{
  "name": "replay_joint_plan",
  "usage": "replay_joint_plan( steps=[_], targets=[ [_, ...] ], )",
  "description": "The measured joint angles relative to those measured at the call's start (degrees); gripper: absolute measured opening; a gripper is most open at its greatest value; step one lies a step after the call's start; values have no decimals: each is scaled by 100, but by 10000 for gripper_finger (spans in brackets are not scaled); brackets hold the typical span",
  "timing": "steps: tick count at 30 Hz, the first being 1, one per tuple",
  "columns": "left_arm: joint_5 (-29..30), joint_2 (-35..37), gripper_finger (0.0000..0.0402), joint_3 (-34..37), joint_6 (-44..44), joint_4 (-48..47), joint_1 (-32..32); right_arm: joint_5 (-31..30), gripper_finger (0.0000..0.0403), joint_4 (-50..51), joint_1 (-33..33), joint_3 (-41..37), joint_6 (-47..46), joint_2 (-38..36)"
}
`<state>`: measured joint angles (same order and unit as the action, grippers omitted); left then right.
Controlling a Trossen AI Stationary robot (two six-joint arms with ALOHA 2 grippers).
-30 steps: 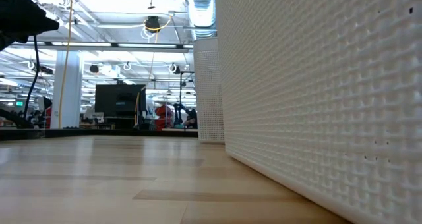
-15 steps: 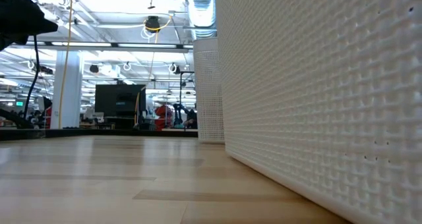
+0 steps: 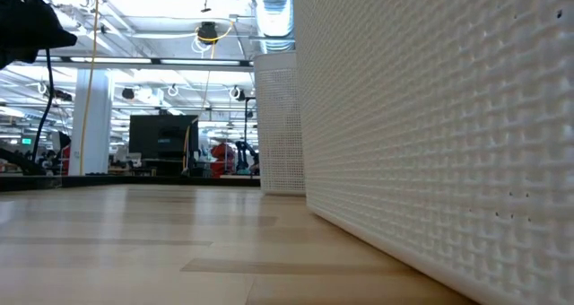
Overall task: Sort clothes
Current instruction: Return to home position
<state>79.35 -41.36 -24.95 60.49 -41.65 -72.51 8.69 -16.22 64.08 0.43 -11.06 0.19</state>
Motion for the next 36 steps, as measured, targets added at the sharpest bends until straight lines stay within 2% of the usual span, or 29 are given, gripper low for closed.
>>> replay_joint_plan(
  steps=[4,11,20,23,30,36],
  targets=[
    [-47,0,169,0,113,9,2,-1225,146,301,-267,-2,295,2],
    [-156,1,169,0,174,35,0,-2185,122,1298,-498,-2,168,69],
    [-158,-15,169,0,167,21,2,-1558,121,1429,-997,4,-25,1101],
    [-179,-15,169,2,79,16,0,-1560,121,1393,-1177,4,41,1314],
    [-352,-15,169,2,-103,22,1,-1590,121,1411,-1301,4,-391,1416],
    [-935,-15,169,2,-686,21,0,-1593,120,1398,-1312,4,-395,1405]
  ],
)
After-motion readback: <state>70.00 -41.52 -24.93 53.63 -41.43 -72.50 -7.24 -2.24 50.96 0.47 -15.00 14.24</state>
